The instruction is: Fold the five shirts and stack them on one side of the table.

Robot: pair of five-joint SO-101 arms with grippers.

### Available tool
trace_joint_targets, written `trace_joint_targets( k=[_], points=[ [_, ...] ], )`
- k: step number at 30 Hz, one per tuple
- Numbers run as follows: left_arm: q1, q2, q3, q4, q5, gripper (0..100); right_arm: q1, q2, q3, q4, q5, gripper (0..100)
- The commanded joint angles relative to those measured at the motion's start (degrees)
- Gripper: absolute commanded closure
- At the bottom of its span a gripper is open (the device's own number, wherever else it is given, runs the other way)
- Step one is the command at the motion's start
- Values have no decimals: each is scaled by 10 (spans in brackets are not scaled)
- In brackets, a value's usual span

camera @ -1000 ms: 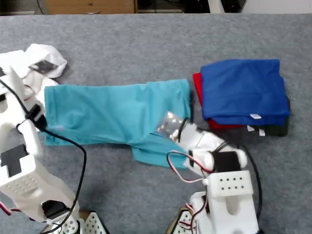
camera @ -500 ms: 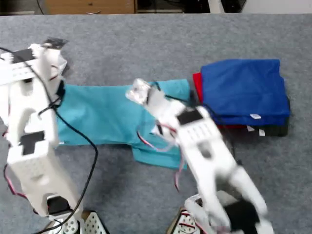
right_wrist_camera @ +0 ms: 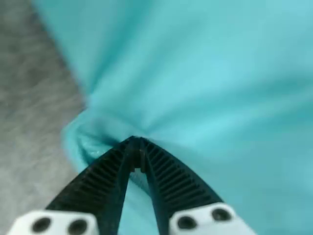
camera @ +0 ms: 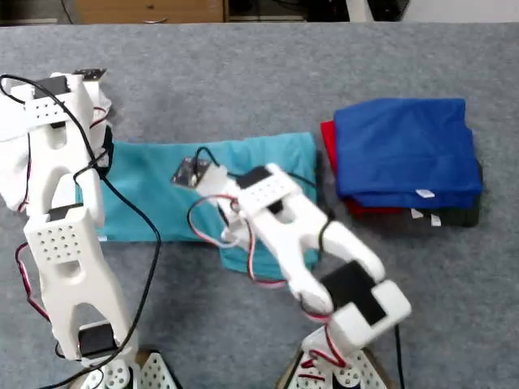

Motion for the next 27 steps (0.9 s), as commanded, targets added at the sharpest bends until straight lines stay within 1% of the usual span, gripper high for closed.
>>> trace_joint_targets(
  k=[1, 5, 7, 9, 12, 16, 21, 24, 27],
  points=[
    [-14, -7, -32, 7, 6, 981, -27, -105, 93, 0, -1, 997],
    [-13, -6, -26, 7, 6, 981, -31, -225, 209, -37, 4, 997],
    [-10, -2, -26, 7, 6, 981, -20, -274, 240, -49, 21, 997],
    [-8, -2, -26, 7, 6, 981, -5, -312, 242, -47, 30, 997],
    [-9, -2, -28, 7, 6, 981, 27, -341, 209, -16, 38, 996],
    [-11, -2, -28, 7, 6, 981, 67, -333, 163, 6, 55, 996],
    [-9, -1, -25, 8, 7, 981, 89, -273, 166, -21, 55, 996],
    [-8, -2, -25, 8, 8, 981, 97, -228, 156, -66, 55, 996],
    [-8, -2, -28, 8, 9, 981, 134, -176, 72, -90, 55, 996]
  ],
)
